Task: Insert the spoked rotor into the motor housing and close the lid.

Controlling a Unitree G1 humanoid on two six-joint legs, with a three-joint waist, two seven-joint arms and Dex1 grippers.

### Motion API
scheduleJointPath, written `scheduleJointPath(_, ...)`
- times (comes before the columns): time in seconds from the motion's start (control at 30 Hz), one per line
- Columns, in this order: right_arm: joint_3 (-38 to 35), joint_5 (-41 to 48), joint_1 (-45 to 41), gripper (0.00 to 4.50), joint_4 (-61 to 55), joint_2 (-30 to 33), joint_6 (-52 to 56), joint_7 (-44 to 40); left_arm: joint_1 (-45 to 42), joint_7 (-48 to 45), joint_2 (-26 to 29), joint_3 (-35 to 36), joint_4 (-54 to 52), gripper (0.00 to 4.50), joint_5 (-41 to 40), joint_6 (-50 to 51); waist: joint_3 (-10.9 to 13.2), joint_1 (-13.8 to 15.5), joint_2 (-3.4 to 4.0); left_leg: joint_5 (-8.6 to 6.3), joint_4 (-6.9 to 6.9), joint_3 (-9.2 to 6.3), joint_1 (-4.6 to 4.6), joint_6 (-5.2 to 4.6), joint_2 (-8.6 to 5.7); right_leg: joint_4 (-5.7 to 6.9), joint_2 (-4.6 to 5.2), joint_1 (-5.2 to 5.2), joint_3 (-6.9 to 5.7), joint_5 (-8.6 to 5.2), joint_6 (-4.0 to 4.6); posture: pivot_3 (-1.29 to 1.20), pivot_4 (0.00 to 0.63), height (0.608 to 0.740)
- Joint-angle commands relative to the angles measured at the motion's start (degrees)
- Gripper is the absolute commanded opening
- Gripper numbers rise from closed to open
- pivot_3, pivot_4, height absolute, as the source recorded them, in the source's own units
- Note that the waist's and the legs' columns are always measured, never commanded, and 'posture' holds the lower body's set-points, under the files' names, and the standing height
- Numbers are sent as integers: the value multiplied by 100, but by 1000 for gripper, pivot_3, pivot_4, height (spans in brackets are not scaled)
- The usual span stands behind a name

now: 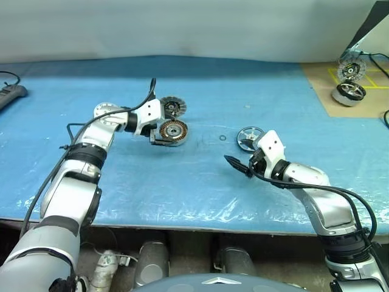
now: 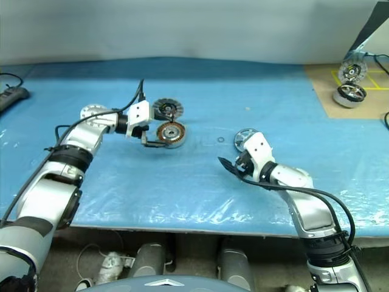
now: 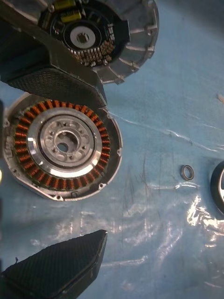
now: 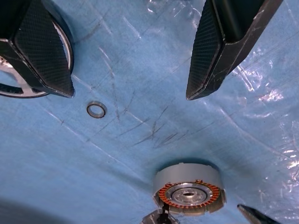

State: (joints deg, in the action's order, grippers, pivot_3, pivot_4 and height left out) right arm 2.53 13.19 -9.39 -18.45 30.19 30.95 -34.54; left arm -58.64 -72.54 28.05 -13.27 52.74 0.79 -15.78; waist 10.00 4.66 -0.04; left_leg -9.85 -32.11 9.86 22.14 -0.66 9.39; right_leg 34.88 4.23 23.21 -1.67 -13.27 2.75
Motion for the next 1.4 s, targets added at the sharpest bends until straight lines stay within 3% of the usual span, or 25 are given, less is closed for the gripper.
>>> scheduleJointPath(0.03, -101, 0, 19, 4096, -194, -28, -104, 90, -395, -211, -87, -58, 471, 4500, 175, -285, 0, 9, 0, 0, 0, 0, -1, 0, 0, 0, 0, 0, 0, 0, 0, 0, 150, 740)
scheduleJointPath(0.37, -113, -29, 219, 4096, -329, -42, -106, 218, -762, 92, -288, -647, 1432, 4500, 1268, -1211, 10, 78, -17, 0, 0, -1, -1, -1, 2, 1, 0, 0, -2, 0, 0, 0, 150, 740)
scheduleJointPath(0.87, -202, -39, 373, 4096, -446, 16, -51, 294, -877, 950, -640, -618, 1924, 4500, 1662, -1172, 15, 93, -25, 0, 0, -2, -1, -3, 2, 1, 1, -1, -4, 1, 0, 0, 150, 740)
scheduleJointPath(1.1, -248, -43, 446, 4096, -461, 66, -62, 306, -1004, 254, -602, 51, 1940, 4500, 1021, -1049, 23, 100, -39, 1, 1, -3, 0, -3, 1, 0, 1, -1, -5, 0, 0, 0, 150, 740)
scheduleJointPath(1.23, -222, -68, 386, 4096, -390, 61, -93, 323, -1033, -703, -559, 566, 1996, 4500, 466, -479, 23, 94, -39, 1, 2, -2, -2, -3, 1, -1, 1, -1, -5, 0, 0, 0, 150, 740)
scheduleJointPath(1.4, -109, -135, 353, 4096, -375, -23, -109, 401, -977, -935, -474, 637, 2076, 4500, 513, -209, 23, 101, -39, -1, 2, -2, -1, -2, 1, -1, 2, -1, -5, 0, 1, 0, 150, 740)
